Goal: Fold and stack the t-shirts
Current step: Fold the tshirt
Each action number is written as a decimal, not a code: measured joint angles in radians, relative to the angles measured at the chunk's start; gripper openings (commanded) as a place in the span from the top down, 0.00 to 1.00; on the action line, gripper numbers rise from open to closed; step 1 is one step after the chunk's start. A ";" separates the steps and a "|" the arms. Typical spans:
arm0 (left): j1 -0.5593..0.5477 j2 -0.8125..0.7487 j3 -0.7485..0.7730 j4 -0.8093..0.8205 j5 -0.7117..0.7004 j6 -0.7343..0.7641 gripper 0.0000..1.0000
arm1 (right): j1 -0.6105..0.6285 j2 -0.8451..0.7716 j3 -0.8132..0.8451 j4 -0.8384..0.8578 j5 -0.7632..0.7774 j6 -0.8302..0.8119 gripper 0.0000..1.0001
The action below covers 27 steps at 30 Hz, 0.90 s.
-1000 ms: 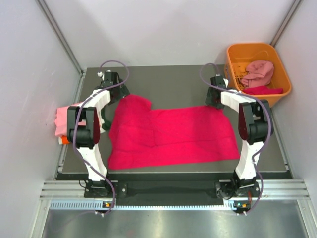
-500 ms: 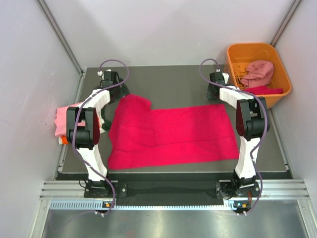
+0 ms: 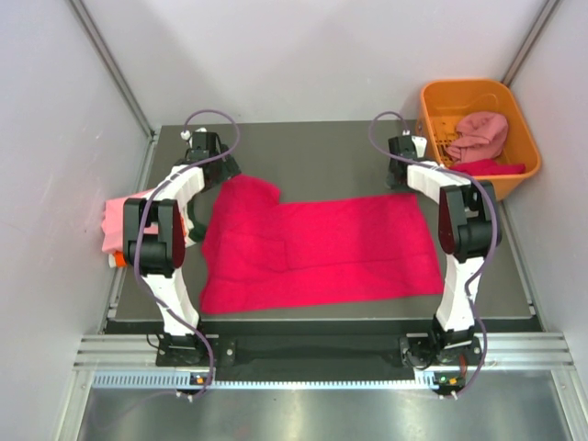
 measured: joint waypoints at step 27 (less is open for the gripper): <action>0.013 0.045 0.012 -0.005 -0.035 0.004 0.15 | 0.005 -0.032 -0.047 -0.041 0.025 0.001 1.00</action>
